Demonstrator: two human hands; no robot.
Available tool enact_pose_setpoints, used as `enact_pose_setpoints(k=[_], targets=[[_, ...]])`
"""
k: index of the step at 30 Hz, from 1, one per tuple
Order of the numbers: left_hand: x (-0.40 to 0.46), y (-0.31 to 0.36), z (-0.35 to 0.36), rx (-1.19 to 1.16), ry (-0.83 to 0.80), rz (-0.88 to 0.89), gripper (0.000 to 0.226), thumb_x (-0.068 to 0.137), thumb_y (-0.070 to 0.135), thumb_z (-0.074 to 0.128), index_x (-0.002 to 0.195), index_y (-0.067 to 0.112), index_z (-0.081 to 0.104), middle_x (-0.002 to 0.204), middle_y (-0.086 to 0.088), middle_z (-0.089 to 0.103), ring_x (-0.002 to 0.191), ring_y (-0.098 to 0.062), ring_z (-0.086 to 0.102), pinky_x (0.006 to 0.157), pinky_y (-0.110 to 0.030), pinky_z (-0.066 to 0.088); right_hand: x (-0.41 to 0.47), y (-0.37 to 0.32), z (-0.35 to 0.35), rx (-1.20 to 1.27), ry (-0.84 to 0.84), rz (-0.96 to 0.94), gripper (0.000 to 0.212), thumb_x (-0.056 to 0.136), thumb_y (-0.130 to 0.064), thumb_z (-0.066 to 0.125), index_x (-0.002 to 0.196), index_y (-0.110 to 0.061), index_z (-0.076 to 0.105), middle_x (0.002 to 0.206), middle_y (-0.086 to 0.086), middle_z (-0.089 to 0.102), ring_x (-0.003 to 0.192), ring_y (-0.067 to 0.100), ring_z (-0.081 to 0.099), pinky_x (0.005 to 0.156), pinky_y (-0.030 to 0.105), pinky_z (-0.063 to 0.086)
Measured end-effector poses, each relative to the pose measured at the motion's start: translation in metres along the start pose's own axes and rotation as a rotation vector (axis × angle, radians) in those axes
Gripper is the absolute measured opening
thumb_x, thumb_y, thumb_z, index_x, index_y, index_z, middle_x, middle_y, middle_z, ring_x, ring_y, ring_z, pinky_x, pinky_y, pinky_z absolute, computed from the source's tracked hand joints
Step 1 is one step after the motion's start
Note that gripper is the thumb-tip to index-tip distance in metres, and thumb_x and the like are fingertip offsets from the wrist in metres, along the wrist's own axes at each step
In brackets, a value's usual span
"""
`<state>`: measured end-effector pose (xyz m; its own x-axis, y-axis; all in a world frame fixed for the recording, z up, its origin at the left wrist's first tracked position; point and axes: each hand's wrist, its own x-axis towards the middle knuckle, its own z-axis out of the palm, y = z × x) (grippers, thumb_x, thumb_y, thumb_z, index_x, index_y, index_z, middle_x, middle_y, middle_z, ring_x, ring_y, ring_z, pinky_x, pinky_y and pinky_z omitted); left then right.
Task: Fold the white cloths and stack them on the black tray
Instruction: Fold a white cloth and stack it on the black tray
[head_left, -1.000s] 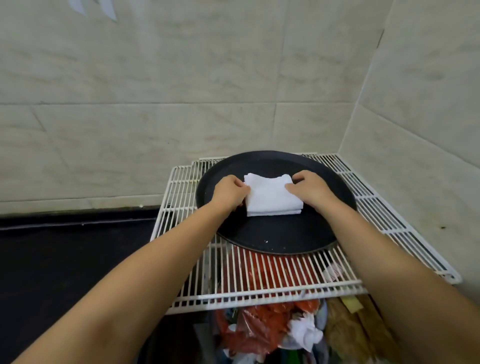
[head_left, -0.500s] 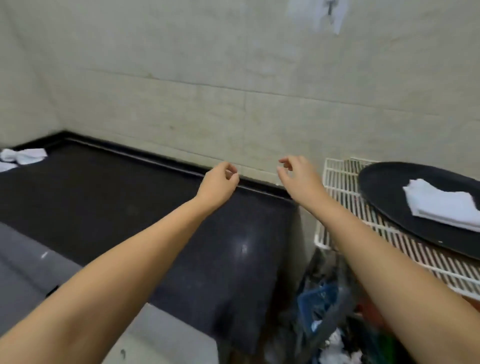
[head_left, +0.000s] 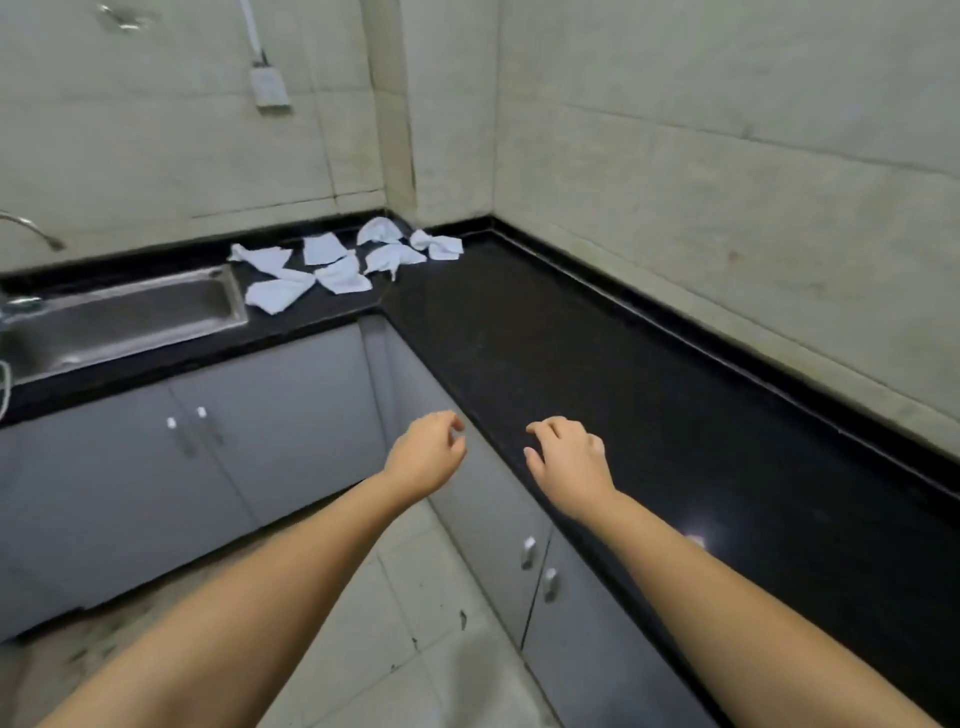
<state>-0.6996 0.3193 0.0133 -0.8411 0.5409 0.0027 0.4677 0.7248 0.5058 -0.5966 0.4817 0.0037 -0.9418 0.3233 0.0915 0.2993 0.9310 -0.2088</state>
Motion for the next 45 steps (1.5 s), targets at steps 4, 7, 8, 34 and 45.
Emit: enact_pose_setpoints(k=[4, 7, 8, 34, 45], targets=[[0.047, -0.053, -0.005, 0.006, -0.014, -0.061, 0.027, 0.092, 0.023, 0.048, 0.115, 0.012, 0.056, 0.111, -0.012, 0.060, 0.106, -0.029, 0.056, 0.091, -0.043, 0.047, 0.069, -0.032, 0.029, 0.004, -0.070, -0.075, 0.038, 0.098, -0.035, 0.040, 0.134, -0.023, 0.044, 0.135, -0.001, 0.046, 0.126, 0.021, 0.041, 0.103, 0.039, 0.031], [0.098, -0.079, -0.011, 0.010, -0.010, -0.076, 0.028, 0.093, 0.024, 0.047, 0.116, 0.011, 0.056, 0.111, -0.012, 0.059, 0.105, -0.029, 0.055, 0.092, -0.043, 0.046, 0.130, -0.043, 0.046, -0.003, -0.110, -0.119, 0.038, 0.098, -0.034, 0.040, 0.134, -0.023, 0.045, 0.135, 0.000, 0.046, 0.126, 0.021, 0.041, 0.103, 0.039, 0.031], [0.117, -0.086, -0.013, 0.008, -0.008, -0.083, 0.028, 0.093, 0.023, 0.047, 0.117, 0.011, 0.055, 0.110, -0.012, 0.059, 0.105, -0.029, 0.055, 0.092, -0.042, 0.046, 0.152, -0.045, 0.050, -0.002, -0.122, -0.135, 0.038, 0.098, -0.034, 0.040, 0.134, -0.022, 0.045, 0.135, 0.000, 0.046, 0.127, 0.020, 0.041, 0.104, 0.039, 0.031], [0.553, -0.367, -0.101, 0.122, -0.134, -0.137, 0.031, 0.094, 0.024, 0.045, 0.123, 0.014, 0.050, 0.123, -0.007, 0.050, 0.115, -0.025, 0.047, 0.093, -0.042, 0.044, 0.656, -0.198, 0.196, 0.004, -0.318, -0.195, 0.035, 0.098, -0.028, 0.041, 0.132, -0.021, 0.045, 0.132, 0.002, 0.048, 0.123, 0.022, 0.044, 0.100, 0.037, 0.035], [0.611, -0.410, -0.091, 0.343, -0.237, 0.097, 0.024, 0.096, 0.026, 0.040, 0.113, 0.013, 0.053, 0.123, -0.005, 0.049, 0.112, -0.022, 0.045, 0.087, -0.031, 0.037, 0.724, -0.218, 0.235, -0.146, -0.363, -0.101, 0.025, 0.095, -0.021, 0.042, 0.118, -0.017, 0.052, 0.119, 0.006, 0.049, 0.113, 0.025, 0.045, 0.091, 0.035, 0.035]])
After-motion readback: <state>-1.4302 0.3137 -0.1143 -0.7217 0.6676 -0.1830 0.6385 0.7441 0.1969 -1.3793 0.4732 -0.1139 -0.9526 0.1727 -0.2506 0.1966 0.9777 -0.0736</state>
